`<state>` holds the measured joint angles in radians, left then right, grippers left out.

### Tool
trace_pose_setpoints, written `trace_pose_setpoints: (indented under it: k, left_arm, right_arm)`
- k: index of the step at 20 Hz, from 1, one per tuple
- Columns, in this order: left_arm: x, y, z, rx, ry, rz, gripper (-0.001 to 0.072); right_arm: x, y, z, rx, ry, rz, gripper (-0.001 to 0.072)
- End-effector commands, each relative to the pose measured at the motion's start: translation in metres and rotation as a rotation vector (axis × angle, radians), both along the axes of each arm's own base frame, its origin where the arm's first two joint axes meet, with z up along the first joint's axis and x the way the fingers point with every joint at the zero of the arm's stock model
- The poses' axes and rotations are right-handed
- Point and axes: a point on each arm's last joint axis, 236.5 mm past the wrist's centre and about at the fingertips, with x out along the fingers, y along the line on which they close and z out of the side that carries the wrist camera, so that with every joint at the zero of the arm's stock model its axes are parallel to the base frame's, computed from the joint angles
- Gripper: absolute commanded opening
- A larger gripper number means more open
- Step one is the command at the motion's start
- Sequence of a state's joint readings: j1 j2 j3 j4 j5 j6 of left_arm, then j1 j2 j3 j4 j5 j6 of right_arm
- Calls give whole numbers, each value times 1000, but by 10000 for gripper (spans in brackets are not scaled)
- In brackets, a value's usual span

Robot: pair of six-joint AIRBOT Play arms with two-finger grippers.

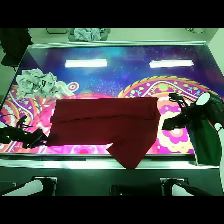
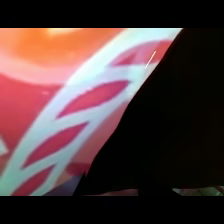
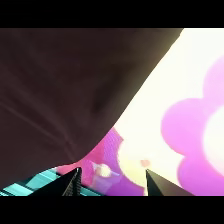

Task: Fold the shirts.

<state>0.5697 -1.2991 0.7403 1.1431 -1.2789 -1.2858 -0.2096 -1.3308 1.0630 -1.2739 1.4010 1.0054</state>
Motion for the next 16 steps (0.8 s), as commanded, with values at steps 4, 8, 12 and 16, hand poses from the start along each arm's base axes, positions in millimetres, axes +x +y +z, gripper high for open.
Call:
trace_pose_setpoints:
  k: [4, 8, 12, 16]
  left_arm:
    - [12, -9, -2, -12, -43, 23, 391]
    - [14, -19, -6, -12, -39, -15, 360]
    - [13, -19, -5, -15, -36, -17, 33]
    - [11, -20, -4, -20, -32, -22, 32]
  right_arm:
    - [-4, 2, -1, 7, 9, 16, 513]
    - [-7, 2, 2, 8, 10, 19, 513]
    - [-34, 11, -7, 30, 39, 27, 513]
    - [-84, 54, -31, 180, 50, 23, 580]
